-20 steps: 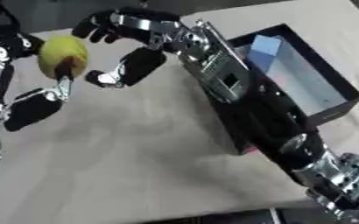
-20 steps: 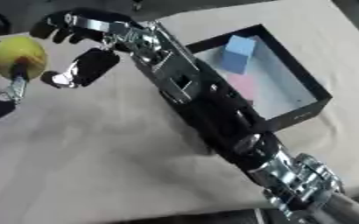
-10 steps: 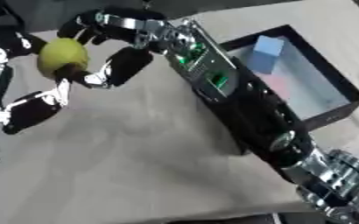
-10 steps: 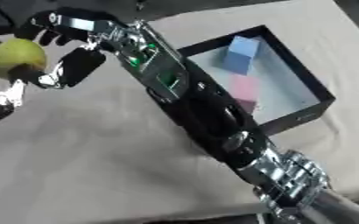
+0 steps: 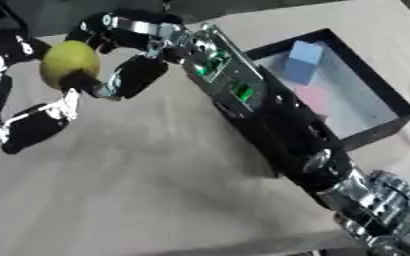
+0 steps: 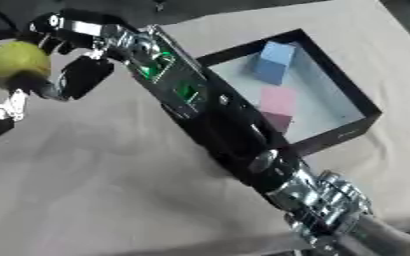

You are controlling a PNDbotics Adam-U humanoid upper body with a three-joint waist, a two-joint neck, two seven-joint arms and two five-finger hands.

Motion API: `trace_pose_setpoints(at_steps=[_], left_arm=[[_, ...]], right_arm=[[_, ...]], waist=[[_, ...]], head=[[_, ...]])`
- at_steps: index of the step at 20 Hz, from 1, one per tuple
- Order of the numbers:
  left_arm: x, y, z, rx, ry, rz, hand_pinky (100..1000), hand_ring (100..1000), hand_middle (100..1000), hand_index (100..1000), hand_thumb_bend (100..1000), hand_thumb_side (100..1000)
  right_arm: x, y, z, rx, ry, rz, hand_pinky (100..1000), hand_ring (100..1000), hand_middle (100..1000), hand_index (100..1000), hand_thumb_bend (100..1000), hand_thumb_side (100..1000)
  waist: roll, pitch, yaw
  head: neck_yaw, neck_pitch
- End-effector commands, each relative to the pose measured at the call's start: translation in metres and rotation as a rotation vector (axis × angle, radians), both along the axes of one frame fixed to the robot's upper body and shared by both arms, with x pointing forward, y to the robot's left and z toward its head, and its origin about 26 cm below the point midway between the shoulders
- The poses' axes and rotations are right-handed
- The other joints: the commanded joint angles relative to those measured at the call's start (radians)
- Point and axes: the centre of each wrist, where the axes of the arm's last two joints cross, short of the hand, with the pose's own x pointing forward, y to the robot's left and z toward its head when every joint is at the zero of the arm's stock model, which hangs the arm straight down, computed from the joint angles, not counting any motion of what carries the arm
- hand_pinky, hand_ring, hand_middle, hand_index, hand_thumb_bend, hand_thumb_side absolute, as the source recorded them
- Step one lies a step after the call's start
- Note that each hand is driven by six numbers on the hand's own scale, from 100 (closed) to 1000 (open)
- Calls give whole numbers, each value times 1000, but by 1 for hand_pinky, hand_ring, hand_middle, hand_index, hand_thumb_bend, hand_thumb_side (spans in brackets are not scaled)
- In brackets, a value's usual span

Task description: Pick up the objects with one hand, pass them to the other hand, and then place them into the box on the other side of the table.

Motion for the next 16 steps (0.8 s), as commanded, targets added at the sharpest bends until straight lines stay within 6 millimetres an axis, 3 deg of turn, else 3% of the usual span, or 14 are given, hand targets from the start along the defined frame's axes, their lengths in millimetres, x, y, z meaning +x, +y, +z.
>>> trace_pose_setpoints(at_steps=[1,3,7,12,15,16], left_arm=[[-3,-3,9,-8,-39,-22,853,721,627,599,100,178],[-3,-2,9,-8,-38,-22,854,721,628,608,100,180],[-2,-2,8,-7,-35,-18,855,723,631,617,100,174],[0,-1,6,-13,-5,-1,862,724,638,665,100,153],[2,2,5,-24,18,21,870,734,658,702,100,193],[2,3,4,-25,27,31,880,748,683,752,122,258]], right_arm=[[-4,5,10,27,-14,15,895,788,552,554,100,100],[-4,5,11,42,-7,11,890,775,519,503,101,100],[-4,6,10,71,22,8,878,753,482,461,258,100],[-5,5,12,95,44,15,872,738,464,440,382,100],[-6,2,13,106,52,13,872,733,460,436,397,100],[-6,1,13,109,53,11,872,732,460,436,396,100]], waist=[[-13,-7,3],[-13,-8,4],[-13,-8,4],[-13,-10,3],[-12,-11,1],[-12,-11,0]], head=[[-4,-13],[-4,-13],[-5,-14],[-5,-13],[-4,-12],[-4,-11]])
